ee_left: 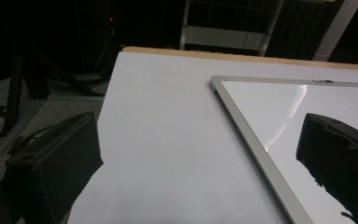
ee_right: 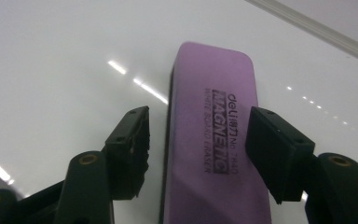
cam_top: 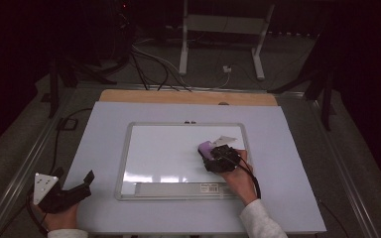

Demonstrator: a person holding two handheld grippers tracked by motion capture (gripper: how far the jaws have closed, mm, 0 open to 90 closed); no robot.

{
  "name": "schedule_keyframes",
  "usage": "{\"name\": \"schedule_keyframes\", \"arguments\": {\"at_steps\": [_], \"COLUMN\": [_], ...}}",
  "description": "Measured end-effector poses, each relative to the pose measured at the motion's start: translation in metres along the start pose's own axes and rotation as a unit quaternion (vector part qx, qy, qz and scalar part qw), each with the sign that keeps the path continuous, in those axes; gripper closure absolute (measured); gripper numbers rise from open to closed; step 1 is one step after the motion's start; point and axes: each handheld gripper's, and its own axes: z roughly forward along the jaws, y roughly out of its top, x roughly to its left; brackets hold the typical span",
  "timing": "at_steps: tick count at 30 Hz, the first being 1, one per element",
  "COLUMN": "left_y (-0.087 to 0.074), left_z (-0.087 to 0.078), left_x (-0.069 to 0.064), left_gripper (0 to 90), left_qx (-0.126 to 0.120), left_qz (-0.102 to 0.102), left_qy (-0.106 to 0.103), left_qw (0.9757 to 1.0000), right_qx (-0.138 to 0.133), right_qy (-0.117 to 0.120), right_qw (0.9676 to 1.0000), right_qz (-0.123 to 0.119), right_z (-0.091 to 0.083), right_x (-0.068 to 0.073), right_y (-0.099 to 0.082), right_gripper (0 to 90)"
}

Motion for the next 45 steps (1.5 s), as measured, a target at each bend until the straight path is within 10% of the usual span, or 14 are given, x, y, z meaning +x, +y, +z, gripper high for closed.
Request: {"name": "schedule_keyframes", "arguments": {"at_steps": [26,45], "left_y": [-0.001,-0.001], "left_z": [0.002,0.002], "left_x": [0.0,0.0], "left_gripper": [0.6,0.6], "left_qx": [0.006,0.006], "left_qz": [-0.001,-0.002], "left_qy": [0.0,0.002], "left_qw": [1.0,1.0], "right_qx": [-0.01,-0.065], "right_qy": [-0.026,-0.012], "right_qw": [0.9983,0.9869], "right_qz": [0.05,0.147], "right_z": [-0.002,-0.029], "right_x": [-0.014,-0.019], "right_y": [0.0,-0.005], "right_gripper": [62.5,62.8]}}
